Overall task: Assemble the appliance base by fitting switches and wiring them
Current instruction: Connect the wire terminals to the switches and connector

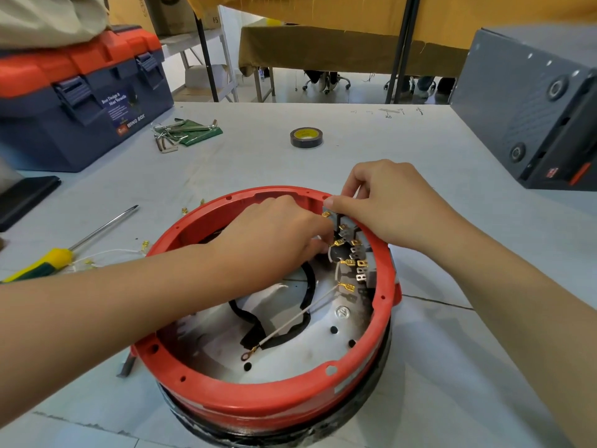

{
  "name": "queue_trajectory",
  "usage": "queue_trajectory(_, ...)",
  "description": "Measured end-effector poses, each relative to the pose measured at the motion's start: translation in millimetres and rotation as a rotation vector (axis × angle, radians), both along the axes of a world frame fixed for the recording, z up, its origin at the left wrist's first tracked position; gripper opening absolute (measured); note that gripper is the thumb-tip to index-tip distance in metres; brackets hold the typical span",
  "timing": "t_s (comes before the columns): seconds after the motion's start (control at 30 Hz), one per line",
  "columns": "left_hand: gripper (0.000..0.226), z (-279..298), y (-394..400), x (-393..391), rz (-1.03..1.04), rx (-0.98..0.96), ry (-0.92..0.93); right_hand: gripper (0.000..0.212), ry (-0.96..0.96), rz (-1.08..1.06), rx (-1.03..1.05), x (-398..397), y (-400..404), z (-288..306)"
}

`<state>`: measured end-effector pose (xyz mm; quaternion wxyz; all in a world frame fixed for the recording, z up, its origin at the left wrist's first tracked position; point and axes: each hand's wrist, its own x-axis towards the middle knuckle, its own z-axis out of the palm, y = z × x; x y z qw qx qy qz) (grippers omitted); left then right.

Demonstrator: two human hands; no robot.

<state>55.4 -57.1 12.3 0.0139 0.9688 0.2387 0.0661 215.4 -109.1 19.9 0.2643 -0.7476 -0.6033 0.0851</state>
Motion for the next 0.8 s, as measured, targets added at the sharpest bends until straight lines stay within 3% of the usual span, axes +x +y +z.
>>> queue_trajectory(0.8, 0.021, -3.4, 1.7, 2.6, -0.047, 0.044, 0.025, 0.028, -0.046, -0.007, 0.138, -2.4, -2.6, -9.4)
